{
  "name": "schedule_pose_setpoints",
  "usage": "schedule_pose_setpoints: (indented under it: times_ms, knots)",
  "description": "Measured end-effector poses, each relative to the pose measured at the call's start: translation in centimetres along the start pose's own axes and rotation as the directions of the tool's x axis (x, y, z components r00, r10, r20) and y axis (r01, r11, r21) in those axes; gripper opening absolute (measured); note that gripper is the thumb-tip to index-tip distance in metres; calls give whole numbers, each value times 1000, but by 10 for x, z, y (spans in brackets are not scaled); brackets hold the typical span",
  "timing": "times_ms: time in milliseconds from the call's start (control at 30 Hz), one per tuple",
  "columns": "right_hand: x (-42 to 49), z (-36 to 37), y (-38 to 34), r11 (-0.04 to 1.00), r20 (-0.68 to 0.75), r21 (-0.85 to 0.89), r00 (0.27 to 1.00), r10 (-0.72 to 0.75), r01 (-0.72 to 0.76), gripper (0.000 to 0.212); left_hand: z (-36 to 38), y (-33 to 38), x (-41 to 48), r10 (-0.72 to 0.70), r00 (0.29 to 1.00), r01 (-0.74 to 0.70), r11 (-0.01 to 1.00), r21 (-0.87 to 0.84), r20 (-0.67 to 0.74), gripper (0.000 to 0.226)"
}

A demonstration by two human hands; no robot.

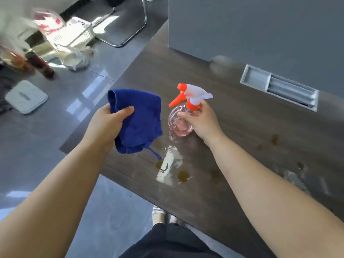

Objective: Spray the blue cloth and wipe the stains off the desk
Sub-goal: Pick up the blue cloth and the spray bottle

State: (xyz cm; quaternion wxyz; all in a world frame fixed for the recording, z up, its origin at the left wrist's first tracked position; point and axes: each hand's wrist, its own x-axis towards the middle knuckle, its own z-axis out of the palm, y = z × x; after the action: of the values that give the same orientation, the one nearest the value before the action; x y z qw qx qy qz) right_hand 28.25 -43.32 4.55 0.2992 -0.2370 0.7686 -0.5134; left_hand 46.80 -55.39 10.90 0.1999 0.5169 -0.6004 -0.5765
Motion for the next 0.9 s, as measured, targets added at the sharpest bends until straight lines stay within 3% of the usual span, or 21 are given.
schedule_pose_setpoints:
  times_ms: [200,333,400,567,633,700,733,800,833,900]
  knots:
    - [57,37,-19,996,67,-55,995,-73,77,43,-21,-18,8,-75,994,67,993,-96,-74,6]
    - [84,60,-25,996,54,-46,996,-69,71,58,-30,-21,18,-108,990,93,983,-156,-91,5]
    - [95,72,-25,998,40,-37,998,-47,49,64,-34,-22,25,-127,990,113,976,-184,-68,5]
    - [111,85,-30,990,40,-131,998,-48,52,56,-42,-23,49,-182,981,191,955,-226,63,4]
    - [110,87,-30,992,39,-129,999,-12,17,66,-48,-23,59,-193,975,213,950,-230,106,4]
    - [100,90,-27,987,-66,-157,998,12,-23,79,-56,-23,70,-205,968,234,945,-230,143,6]
    - [89,91,-23,984,-159,-176,987,10,-38,74,-59,-23,74,-208,963,244,942,-231,170,7]
    - [59,96,-17,983,-316,-183,947,-50,-9,43,-62,-24,80,-207,949,264,934,-241,238,6]
    - [44,99,-14,984,-310,-178,948,-73,17,29,-62,-24,82,-204,941,274,927,-254,270,6]
    - [21,111,-13,994,-122,-110,992,-38,24,22,-62,-25,83,-208,921,306,910,-280,329,6]
